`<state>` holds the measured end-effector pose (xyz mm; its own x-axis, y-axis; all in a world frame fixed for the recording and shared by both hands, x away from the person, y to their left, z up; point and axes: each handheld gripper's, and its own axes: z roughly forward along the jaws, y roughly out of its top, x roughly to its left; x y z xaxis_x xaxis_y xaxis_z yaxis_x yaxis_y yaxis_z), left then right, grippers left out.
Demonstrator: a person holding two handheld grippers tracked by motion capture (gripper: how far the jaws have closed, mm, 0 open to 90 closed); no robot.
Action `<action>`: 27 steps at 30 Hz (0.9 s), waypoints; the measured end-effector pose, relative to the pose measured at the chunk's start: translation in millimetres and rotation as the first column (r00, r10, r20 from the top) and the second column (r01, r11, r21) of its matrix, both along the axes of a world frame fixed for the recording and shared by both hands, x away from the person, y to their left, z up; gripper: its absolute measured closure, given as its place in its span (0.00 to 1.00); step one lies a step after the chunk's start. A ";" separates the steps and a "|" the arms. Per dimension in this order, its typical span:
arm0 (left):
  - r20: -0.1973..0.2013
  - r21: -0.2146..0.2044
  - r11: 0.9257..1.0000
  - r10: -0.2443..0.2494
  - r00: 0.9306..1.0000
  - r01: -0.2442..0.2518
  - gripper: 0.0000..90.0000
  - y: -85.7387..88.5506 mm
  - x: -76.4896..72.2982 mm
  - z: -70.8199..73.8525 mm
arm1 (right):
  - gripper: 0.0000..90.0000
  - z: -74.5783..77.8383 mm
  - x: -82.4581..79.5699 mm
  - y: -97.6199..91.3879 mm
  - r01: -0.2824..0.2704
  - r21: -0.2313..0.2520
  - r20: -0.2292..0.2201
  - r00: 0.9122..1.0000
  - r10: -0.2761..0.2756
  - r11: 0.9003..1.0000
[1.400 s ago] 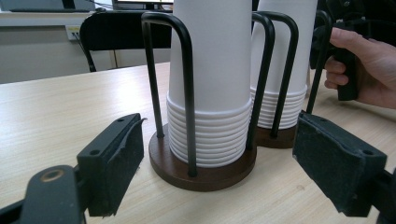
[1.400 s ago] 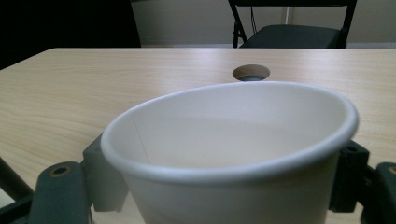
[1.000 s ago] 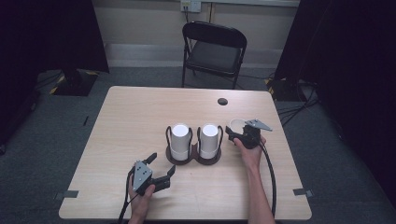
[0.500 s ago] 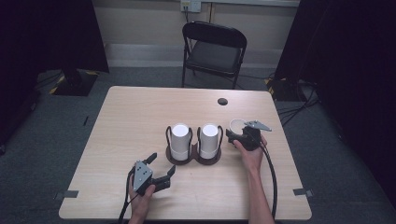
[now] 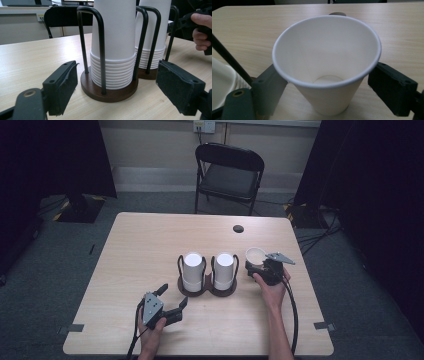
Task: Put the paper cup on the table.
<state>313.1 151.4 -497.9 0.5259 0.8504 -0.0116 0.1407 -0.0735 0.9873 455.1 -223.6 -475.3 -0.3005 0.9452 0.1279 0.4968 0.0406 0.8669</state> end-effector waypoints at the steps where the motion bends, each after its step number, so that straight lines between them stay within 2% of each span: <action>1: 0.002 0.002 1.000 -0.001 1.000 0.001 0.19 0.2 0.1 0.0 | 0.17 -0.1 -1.4 -0.2 -0.001 0.003 0.000 1.000 0.001 1.000; 4: 0.002 -0.002 1.000 -0.003 1.000 0.004 0.19 0.5 0.1 0.0 | 0.17 1.3 -10.9 0.5 0.015 0.002 0.027 1.000 -0.016 1.000; 6: 0.003 -0.003 1.000 -0.004 1.000 0.004 0.19 0.6 0.0 -0.1 | 0.17 0.9 -16.1 -0.7 0.014 0.017 0.027 1.000 -0.015 1.000; 15: 0.007 -0.006 1.000 0.008 1.000 -0.008 0.19 0.8 -0.7 -0.2 | 0.18 5.7 -33.8 -3.6 0.013 0.017 0.053 0.999 -0.014 1.000; 22: 0.004 -0.010 1.000 0.015 1.000 -0.015 0.19 0.8 -0.4 -0.2 | 0.15 9.4 -49.8 -4.4 0.016 0.045 0.104 0.994 -0.021 0.999; 27: 0.001 -0.003 1.000 0.012 1.000 -0.012 0.18 0.7 -1.0 0.0 | 0.15 13.7 -58.1 -2.1 0.030 0.045 0.101 0.994 -0.035 0.999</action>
